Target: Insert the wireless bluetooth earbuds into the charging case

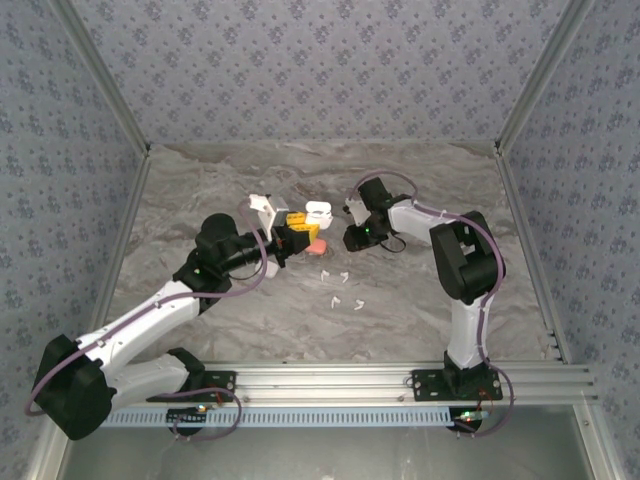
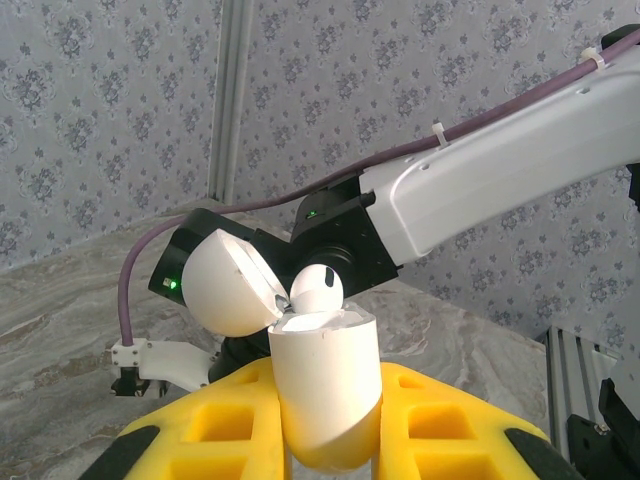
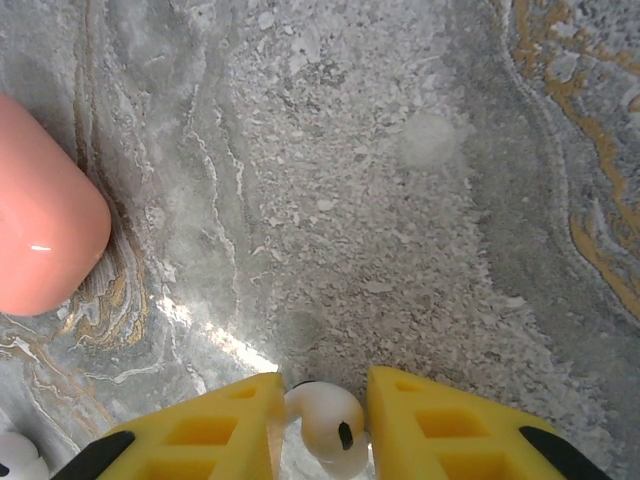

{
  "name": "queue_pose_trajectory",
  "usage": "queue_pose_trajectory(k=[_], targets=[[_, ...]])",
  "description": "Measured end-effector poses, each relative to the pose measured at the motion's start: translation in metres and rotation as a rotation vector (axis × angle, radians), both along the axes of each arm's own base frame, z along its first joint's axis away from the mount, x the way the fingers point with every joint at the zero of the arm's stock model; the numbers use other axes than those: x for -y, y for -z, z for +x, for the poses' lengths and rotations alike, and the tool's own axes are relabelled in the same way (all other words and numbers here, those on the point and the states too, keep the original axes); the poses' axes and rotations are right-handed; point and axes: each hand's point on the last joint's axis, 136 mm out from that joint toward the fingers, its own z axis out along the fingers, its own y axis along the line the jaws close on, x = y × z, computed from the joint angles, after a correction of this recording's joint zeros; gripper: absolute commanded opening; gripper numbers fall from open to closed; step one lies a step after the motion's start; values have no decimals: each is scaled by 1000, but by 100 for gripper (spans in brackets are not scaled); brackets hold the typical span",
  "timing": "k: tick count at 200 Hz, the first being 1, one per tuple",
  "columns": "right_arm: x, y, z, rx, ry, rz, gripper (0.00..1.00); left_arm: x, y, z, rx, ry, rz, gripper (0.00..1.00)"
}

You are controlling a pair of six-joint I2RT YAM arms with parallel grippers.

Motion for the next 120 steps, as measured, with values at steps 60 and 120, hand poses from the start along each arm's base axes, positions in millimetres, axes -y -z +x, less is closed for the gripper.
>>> queue_pose_trajectory(k=[60,120], targets=[[1,-1,-1,5,-8,-1,18,0,1,0,-2,0,1,10],[8,-47,-10,87,-5,23,17,1,2,1,-5,0,4,10]])
